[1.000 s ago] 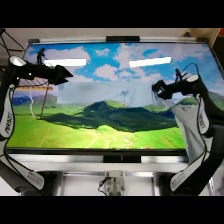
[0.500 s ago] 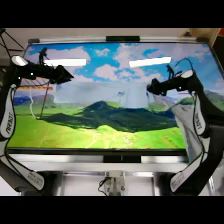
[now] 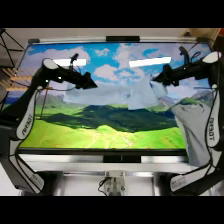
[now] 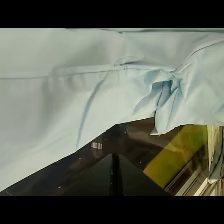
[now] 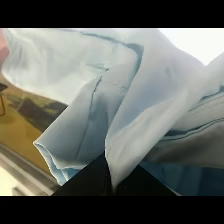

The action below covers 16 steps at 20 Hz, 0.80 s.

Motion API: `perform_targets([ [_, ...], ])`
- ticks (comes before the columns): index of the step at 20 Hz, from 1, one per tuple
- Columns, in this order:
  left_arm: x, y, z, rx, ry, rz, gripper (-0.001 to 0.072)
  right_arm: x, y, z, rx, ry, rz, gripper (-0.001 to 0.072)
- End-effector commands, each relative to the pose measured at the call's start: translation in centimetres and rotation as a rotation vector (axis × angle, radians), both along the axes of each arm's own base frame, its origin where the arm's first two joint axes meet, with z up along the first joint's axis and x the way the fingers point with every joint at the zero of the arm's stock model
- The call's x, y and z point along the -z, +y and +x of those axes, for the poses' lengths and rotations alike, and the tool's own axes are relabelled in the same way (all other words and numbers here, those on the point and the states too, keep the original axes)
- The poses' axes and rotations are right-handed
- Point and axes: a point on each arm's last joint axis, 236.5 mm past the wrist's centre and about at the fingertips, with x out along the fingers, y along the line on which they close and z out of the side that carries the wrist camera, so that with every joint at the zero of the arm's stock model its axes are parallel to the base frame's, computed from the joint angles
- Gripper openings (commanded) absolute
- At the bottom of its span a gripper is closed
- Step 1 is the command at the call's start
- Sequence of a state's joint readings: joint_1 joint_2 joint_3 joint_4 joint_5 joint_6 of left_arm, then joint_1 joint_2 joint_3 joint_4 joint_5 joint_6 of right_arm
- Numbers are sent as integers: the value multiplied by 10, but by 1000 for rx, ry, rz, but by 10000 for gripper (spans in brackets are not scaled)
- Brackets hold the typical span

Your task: Fold the shirts.

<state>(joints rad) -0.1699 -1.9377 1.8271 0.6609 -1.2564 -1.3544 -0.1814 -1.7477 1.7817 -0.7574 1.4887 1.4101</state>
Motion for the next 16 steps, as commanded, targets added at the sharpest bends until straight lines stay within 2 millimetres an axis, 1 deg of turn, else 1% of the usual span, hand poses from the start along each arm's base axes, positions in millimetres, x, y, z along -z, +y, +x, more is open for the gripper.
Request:
perform_targets([
  [1, 16, -54, -24, 94, -1, 4, 25, -43, 6, -38, -58, 14, -2, 52],
  [3, 17, -70, -32, 101, 8, 3, 25, -62, 9, -53, -68, 9, -6, 52],
  [5, 23, -91, -46, 117, 23, 6, 25, -80, 11, -63, -73, -15, -6, 52],
  [7, 35, -118, -57, 95, 39, 10, 25, -94, 14, -71, -63, -20, 0, 52],
  [9, 49, -151, -63, 54, 44, 8, 25, -106, 20, -79, -69, -26, 24, 52],
  [11, 67, -183, -72, 4, 64, 5, 25, -124, 33, -84, -85, -36, 104, 52],
  [13, 79, -205, -76, -55, 102, -21, 25, -139, 44, -85, -98, -47, 181, 52],
  [14, 80, -210, -78, -54, 113, -37, 25, -142, 46, -85, -96, -48, 198, 51],
  [15, 78, -206, -77, -41, 103, -34, 24, -142, 46, -85, -94, -48, 196, 51],
  [16, 72, -198, -72, -21, 78, -31, 23, -138, 45, -82, -84, -45, 179, 51],
])
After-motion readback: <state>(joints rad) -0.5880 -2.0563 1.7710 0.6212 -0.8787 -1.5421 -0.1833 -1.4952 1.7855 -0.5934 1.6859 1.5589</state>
